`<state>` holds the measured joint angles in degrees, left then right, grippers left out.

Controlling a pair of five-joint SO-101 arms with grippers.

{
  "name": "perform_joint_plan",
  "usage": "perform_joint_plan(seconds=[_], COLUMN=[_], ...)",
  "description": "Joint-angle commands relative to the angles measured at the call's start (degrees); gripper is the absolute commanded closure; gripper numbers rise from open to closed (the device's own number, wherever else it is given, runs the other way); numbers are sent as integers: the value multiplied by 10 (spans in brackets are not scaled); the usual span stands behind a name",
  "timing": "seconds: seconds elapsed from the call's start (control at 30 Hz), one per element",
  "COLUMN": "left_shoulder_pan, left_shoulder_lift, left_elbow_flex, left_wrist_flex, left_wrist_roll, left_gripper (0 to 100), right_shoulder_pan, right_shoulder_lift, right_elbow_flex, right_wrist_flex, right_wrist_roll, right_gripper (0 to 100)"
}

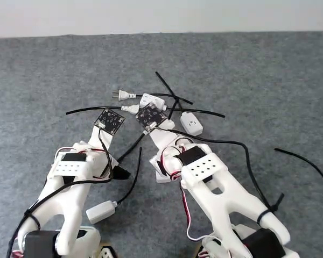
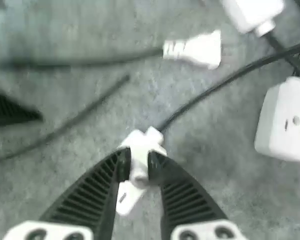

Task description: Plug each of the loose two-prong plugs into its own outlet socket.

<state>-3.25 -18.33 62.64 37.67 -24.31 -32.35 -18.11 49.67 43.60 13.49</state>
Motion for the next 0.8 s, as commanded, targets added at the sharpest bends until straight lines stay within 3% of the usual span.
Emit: perform_joint_plan(seconds=[0.0, 0.27, 0.43, 0.5, 0.63, 0.77], left_shoulder_pan=[-4, -4, -4, -4, -4, -4], left_shoulder_lift=[-17, -17, -17, -17, -17, -17], left_elbow_flex=[-3, -3, -2, -2, -2, -2], left_wrist_flex=[-12, -12, -12, -13, -13, -13], left_wrist_roll=[6, 6, 6, 6, 6, 6], left_gripper=[600, 600, 600, 600, 600, 600], right_shoulder_pan=[5, 6, -2, -23, -43, -10], right_shoulder_lift=[29, 116, 95, 82, 69, 70], right_elbow_flex=[10, -68, -71, -71, -72, -69], right_wrist_flex=[51, 119, 119, 124, 125, 120], right_wrist_roll=[27, 47, 2, -24, -102, -103], right_gripper=[990, 971, 749, 704, 703, 703])
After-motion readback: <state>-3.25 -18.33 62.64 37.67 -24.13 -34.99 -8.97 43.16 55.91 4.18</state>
